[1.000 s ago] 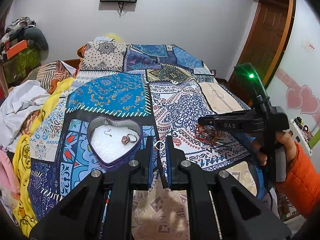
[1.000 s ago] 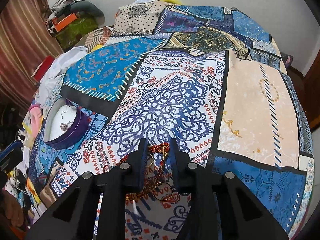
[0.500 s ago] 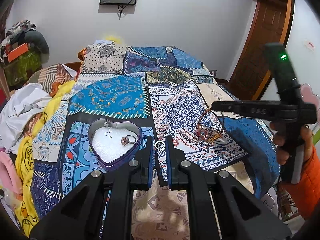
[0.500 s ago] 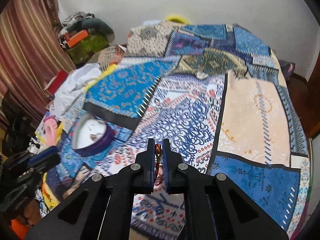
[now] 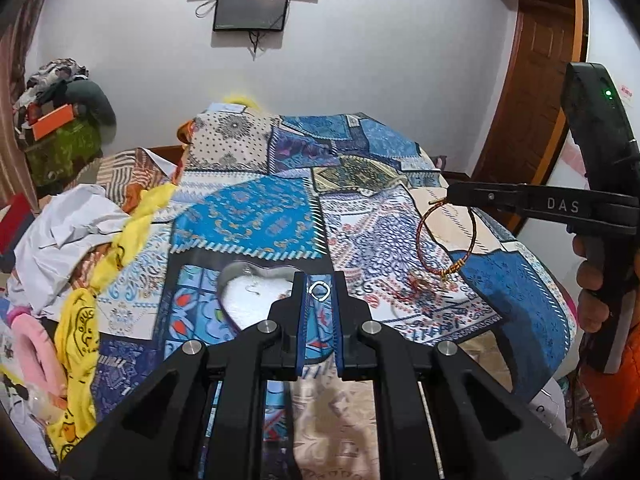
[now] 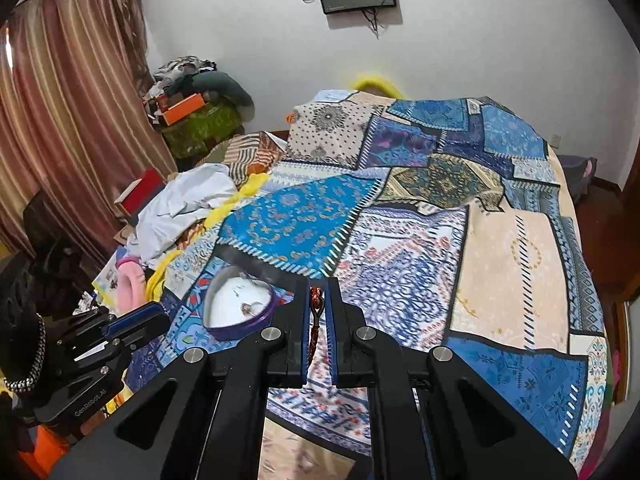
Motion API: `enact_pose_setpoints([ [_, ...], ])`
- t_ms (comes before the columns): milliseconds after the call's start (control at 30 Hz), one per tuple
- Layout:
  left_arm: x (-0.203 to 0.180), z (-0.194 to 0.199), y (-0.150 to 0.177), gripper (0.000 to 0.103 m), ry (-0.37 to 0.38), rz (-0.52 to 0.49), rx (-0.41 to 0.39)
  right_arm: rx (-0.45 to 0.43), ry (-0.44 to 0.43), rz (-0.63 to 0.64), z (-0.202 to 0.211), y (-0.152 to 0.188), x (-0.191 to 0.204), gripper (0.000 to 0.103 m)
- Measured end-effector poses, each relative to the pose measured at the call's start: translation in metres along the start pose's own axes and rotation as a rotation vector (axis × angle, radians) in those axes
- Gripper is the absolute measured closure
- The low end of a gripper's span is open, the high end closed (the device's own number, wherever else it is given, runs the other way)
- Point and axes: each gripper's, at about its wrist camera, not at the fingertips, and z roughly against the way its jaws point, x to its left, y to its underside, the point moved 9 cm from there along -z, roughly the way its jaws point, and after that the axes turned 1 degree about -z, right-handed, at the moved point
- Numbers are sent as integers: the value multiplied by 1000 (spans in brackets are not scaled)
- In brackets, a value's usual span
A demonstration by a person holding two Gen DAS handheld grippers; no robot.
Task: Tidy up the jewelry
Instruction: 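Carry the bracelet and small ring into the heart tin and open both tools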
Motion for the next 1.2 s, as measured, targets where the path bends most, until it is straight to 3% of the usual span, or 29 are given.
enact_pose_setpoints([
  [367,42,-4,-6,93,-50,37,-15,18,-73,38,-35,-7,49,97],
  [700,76,-26,6,93,-65,83,12,111,-131,26,-88,0,75,97],
  [1200,77,-76,26,93,5,93,103,251,-104,35,-143,23,79,96],
])
